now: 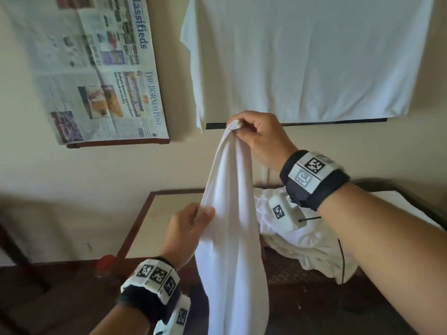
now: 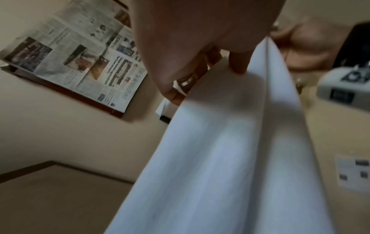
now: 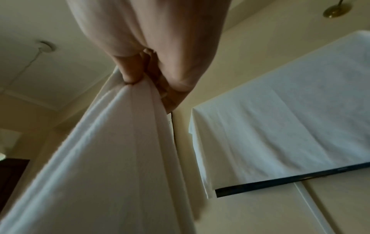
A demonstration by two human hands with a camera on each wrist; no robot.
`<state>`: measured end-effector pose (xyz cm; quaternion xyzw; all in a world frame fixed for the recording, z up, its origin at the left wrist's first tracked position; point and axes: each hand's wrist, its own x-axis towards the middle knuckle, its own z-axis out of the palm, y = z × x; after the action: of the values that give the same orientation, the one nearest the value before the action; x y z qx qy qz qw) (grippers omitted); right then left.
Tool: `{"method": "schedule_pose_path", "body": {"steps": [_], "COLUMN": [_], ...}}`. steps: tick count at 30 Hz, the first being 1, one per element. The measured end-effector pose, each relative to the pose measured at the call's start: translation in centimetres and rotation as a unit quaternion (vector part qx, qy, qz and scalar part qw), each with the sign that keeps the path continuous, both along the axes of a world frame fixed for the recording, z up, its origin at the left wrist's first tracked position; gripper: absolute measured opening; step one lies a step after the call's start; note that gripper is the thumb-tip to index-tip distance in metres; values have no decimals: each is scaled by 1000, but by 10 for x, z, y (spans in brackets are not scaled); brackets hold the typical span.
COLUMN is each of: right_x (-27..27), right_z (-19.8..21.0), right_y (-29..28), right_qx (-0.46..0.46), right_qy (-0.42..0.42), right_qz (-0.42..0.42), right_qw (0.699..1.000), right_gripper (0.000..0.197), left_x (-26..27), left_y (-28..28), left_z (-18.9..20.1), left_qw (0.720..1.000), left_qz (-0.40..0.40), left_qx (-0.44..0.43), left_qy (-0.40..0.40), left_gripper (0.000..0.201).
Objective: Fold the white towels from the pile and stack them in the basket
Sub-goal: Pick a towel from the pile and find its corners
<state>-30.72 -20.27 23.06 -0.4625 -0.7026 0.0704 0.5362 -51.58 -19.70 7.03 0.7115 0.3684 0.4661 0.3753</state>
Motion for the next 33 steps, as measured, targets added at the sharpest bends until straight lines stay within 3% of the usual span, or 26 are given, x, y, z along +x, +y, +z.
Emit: {"method": "schedule_pose_path", "body": {"steps": [4, 7, 9, 12, 16, 18, 20, 23, 28, 33], "right_x": [17, 39, 51, 44, 1, -14, -20, -32, -65, -96], "right_z": [9, 6, -1, -18, -67, -83, -85, -74, -48, -34], "right_y": [-3, -6, -10, -24, -34, -29, -19, -4, 23, 58], "right_qx": [41, 21, -18, -105, -264, -274, -240, -149, -84, -61], "right_qy": [13, -50, -96, -179, -322, -343, -325, -291, -270, -237], "right_qz": [-69, -135, -150, -82, 31, 20, 9, 11, -37, -76], "right_qw": [997, 989, 984, 975, 909, 898, 915, 945, 958, 967], "right_gripper": [19, 18, 14, 11, 24, 27, 28, 24, 16, 9], "left_x": [4, 0, 0, 7, 21, 19, 4, -40, -112, -162], "left_y": [-7, 0, 13, 29, 24, 16, 13, 26, 29, 38], "left_z": [-58, -67, -51, -13, 42, 60, 65, 39, -36, -77], "left_qw": [996, 994, 995, 998, 990, 982, 981, 990, 990, 988], "left_qz": [-28, 7, 38, 41, -34, -68, -72, -36, -23, 27], "left_qx": [-84, -110, -97, -14, 76, 99, 105, 48, -74, -102], "left_qy": [30, 3, -5, 51, 114, 145, 148, 129, 118, 112], "left_gripper": [59, 52, 46, 45, 48, 49, 48, 37, 54, 33]}}
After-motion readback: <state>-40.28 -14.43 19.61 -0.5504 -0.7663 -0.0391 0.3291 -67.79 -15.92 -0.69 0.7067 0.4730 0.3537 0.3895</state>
